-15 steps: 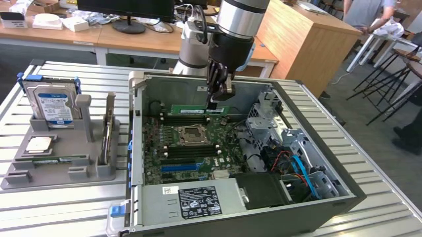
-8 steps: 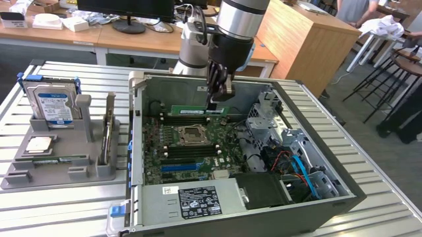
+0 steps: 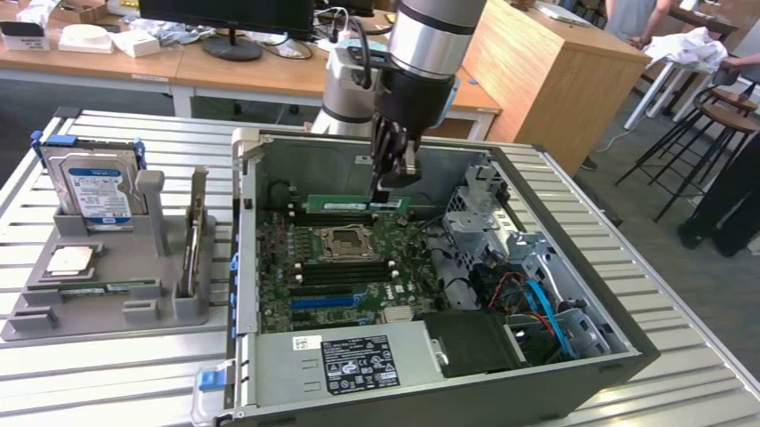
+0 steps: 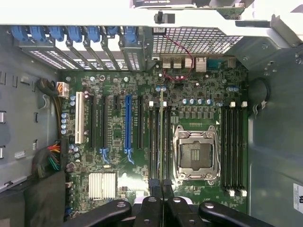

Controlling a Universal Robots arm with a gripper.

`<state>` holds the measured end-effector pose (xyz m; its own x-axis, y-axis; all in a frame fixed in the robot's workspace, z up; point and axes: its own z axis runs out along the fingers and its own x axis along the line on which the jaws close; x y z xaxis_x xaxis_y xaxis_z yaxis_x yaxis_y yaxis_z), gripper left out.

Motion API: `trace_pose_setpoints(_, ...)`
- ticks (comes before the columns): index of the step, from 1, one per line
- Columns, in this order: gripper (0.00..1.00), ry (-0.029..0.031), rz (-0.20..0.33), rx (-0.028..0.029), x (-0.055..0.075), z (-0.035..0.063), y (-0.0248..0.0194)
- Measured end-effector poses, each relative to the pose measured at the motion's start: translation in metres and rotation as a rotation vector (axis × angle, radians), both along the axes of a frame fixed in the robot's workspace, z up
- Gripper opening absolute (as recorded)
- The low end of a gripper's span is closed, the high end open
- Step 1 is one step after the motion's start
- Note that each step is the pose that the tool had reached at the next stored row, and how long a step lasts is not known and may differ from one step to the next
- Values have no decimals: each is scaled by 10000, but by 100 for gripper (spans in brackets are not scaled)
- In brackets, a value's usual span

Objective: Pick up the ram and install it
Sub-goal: 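Insert the ram into the slot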

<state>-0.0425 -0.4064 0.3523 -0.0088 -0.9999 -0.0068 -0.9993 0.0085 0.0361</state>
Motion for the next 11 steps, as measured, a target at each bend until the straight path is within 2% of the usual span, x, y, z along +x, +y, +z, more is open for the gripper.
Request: trace_pose_setpoints(11,11,0,0,1,0,-100,0)
